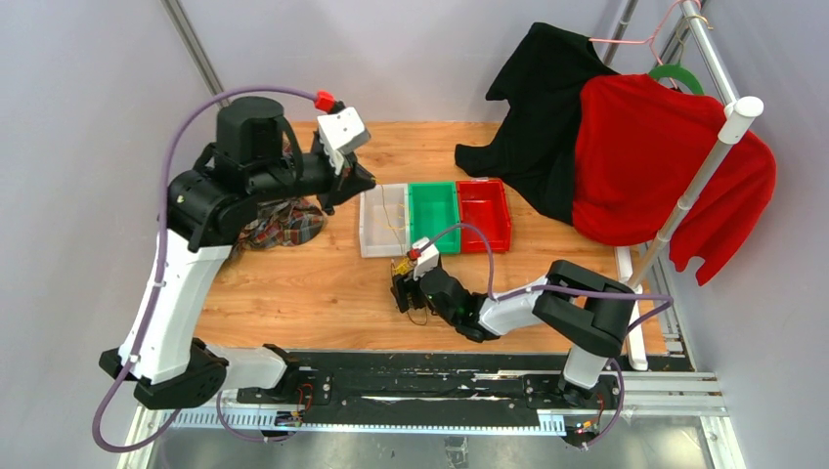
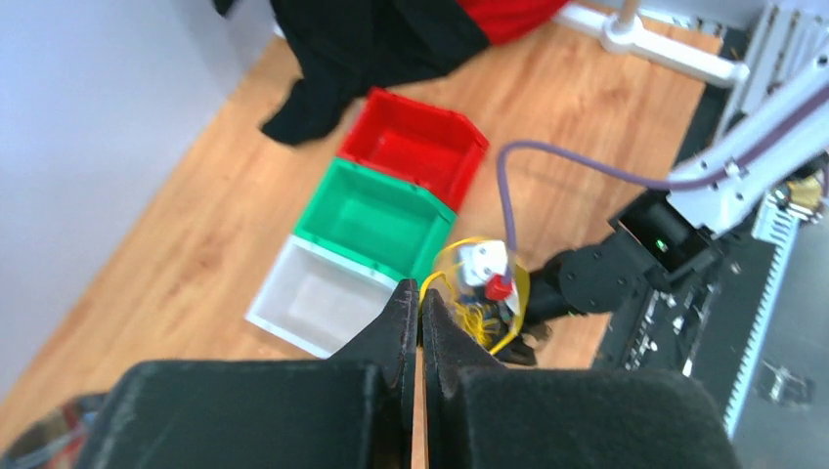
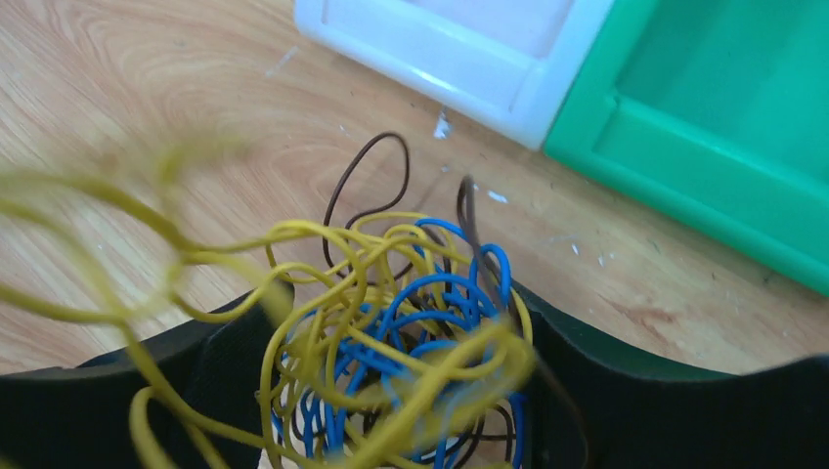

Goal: Untangle the cables

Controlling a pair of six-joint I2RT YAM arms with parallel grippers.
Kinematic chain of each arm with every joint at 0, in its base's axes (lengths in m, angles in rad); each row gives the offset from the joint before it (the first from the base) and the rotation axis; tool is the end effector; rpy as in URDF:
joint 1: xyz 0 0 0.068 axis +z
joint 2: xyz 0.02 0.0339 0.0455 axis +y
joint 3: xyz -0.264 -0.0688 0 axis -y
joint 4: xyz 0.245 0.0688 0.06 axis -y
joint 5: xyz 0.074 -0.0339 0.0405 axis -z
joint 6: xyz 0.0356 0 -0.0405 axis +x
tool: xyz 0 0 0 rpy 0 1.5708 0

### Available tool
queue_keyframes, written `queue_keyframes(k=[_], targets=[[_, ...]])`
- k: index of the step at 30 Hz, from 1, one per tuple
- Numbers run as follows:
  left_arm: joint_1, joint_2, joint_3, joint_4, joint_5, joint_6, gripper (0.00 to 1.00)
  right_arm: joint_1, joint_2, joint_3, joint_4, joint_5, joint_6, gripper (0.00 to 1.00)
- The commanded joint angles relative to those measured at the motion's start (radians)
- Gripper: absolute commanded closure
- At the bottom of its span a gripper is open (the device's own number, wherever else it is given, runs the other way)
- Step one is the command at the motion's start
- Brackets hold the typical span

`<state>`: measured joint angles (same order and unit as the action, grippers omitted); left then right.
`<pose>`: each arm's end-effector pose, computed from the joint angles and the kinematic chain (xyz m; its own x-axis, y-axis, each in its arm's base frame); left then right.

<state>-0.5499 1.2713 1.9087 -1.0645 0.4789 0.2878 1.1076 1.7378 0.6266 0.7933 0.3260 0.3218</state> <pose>0.1614 -0.1182 0.5160 -0.1055 0.3601 -0.9269 0.8878 0.4539 0.0753 0.1571 0.2889 0.1472 -0.3576 -0.0453 -0.9328 -0.6309 0.7482 0.2055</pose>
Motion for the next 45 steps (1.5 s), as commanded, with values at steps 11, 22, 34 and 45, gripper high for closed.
queue_keyframes(k=[11, 22, 34, 45], targets=[[-0.005, 0.123, 0.509, 0.033, -0.256, 0.081, 1.00, -0.014, -0.088, -0.136, 0.042, 0.059, 0.051, 0.27], [-0.005, 0.031, 0.398, 0.335, -0.459, 0.123, 1.00, -0.012, -0.178, -0.195, 0.010, 0.055, 0.077, 0.37], [-0.006, 0.090, 0.523, 0.831, -0.713, 0.304, 1.00, -0.012, -0.201, -0.198, -0.061, 0.018, 0.082, 0.35], [-0.005, 0.070, 0.488, 1.193, -0.758, 0.418, 0.99, -0.008, -0.155, -0.267, -0.056, 0.039, 0.117, 0.36]])
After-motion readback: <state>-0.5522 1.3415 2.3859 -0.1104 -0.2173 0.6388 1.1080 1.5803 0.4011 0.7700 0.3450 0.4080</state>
